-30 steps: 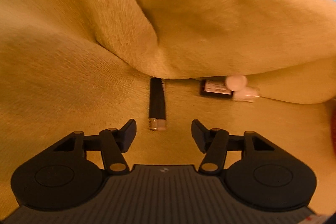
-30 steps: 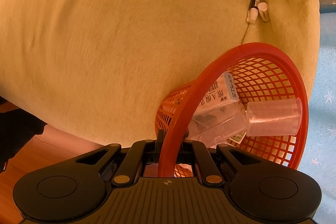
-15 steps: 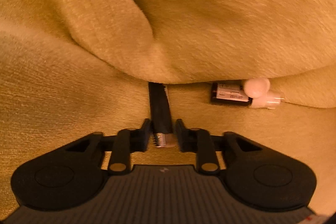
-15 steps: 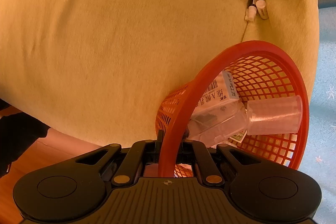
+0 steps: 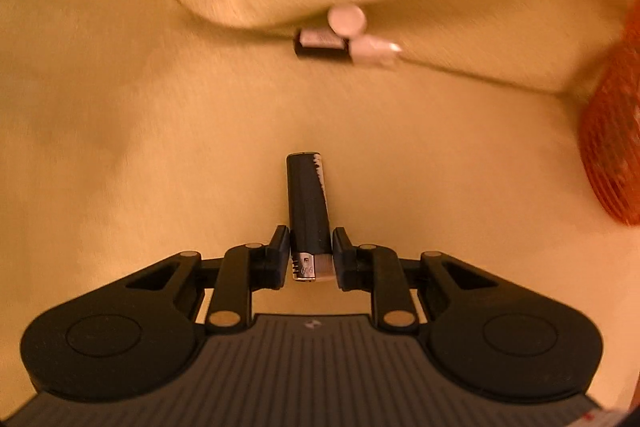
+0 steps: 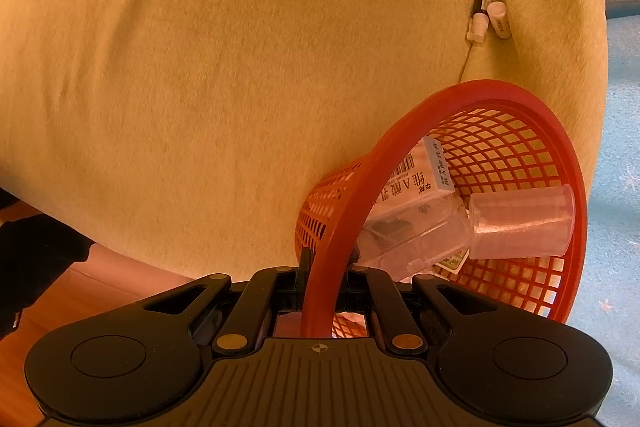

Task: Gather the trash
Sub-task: 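Close the left tool on the black stick and lift it, then carry the black stick into the wastebasket and release it while the right tool holds the basket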

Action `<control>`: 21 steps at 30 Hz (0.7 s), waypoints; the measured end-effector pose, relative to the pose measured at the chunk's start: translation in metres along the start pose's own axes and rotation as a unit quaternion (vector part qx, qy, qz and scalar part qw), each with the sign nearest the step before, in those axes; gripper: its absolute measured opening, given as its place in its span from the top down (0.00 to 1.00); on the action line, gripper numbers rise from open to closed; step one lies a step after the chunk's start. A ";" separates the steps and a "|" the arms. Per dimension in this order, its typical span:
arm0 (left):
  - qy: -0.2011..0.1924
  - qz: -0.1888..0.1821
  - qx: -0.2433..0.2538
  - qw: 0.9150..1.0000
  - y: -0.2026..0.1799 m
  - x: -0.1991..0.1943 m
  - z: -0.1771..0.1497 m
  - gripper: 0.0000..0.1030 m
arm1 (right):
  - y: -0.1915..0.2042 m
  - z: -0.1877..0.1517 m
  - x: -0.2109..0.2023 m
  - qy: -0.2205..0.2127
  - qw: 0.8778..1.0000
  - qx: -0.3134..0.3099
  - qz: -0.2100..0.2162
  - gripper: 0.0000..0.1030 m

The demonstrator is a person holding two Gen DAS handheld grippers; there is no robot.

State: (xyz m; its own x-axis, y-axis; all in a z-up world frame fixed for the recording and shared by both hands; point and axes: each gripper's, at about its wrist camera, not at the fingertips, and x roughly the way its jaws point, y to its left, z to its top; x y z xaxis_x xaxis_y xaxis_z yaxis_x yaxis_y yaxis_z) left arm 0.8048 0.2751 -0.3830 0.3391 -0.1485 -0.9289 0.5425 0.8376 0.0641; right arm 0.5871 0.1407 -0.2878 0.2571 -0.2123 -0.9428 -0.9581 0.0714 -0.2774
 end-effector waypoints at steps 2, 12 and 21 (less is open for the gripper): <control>0.000 0.002 -0.003 1.000 -0.004 -0.003 -0.007 0.82 | 0.001 0.000 0.000 0.001 1.000 0.000 -0.002 0.98; -0.010 0.011 -0.020 1.000 -0.001 0.008 0.000 0.78 | 0.002 0.000 0.001 0.002 1.000 0.008 -0.005 0.98; 0.000 0.008 -0.008 1.000 -0.003 0.001 0.006 0.83 | 0.004 0.001 0.000 0.001 1.000 0.002 -0.011 0.98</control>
State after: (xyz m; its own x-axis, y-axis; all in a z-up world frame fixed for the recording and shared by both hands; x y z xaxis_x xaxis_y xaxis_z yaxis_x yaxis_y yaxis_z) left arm 0.8083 0.2695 -0.3824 0.3481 -0.1343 -0.9278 0.5248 0.8480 0.0742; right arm 0.5830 0.1416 -0.2891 0.2773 -0.2156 -0.9363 -0.9520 0.0699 -0.2980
